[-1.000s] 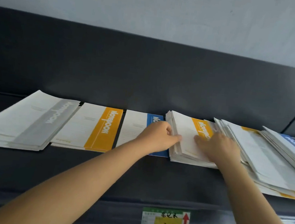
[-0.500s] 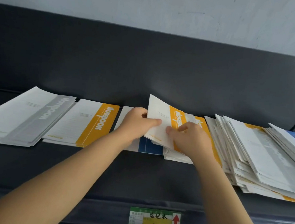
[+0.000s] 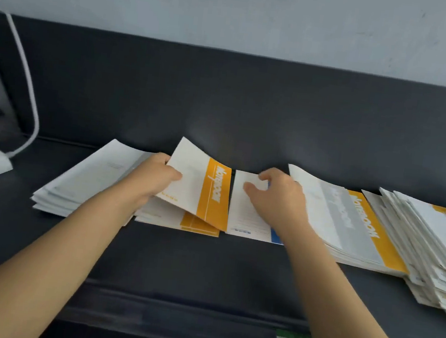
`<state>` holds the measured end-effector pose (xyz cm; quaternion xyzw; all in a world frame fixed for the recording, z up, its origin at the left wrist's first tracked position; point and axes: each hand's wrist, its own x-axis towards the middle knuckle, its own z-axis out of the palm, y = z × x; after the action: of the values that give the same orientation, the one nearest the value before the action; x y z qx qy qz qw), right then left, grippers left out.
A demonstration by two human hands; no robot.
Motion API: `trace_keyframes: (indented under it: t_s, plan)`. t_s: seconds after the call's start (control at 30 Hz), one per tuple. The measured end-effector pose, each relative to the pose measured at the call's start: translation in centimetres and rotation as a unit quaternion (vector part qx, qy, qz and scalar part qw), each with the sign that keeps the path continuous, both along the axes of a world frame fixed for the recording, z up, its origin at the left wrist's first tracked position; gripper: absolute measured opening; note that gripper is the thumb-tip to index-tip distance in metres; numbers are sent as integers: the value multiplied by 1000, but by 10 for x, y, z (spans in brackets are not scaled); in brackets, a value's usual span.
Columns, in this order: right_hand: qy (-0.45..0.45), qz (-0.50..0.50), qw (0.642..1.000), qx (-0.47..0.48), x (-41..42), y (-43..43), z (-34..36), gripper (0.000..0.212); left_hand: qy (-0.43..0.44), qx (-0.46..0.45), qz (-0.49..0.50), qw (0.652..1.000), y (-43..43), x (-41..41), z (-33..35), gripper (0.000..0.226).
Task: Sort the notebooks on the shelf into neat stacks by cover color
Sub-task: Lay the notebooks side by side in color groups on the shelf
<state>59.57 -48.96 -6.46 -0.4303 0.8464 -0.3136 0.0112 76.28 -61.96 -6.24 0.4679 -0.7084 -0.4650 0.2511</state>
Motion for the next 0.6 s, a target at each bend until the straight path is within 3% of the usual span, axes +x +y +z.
trace_keyframes:
  t_s: [0.2, 0.3, 0.37, 0.47, 0.6]
  plan:
    - [11, 91, 989, 119, 51, -45, -21, 42, -115, -82, -15, 990, -16, 17, -9, 31]
    - [58, 98, 982, 154, 54, -48, -26, 42, -282, -261, -24, 923, -13, 12, -12, 49]
    - [70, 106, 982, 141, 53, -47, -30, 45, -336, -307, -88, 886, -10, 7, -16, 60]
    - [115, 77, 988, 67, 47, -41, -27, 40, -386, -261, -166, 869, -4, -1, -25, 75]
    - [129, 25, 991, -30, 37, -25, -15, 37, -430, -293, -168, 837, 4, -11, -30, 72]
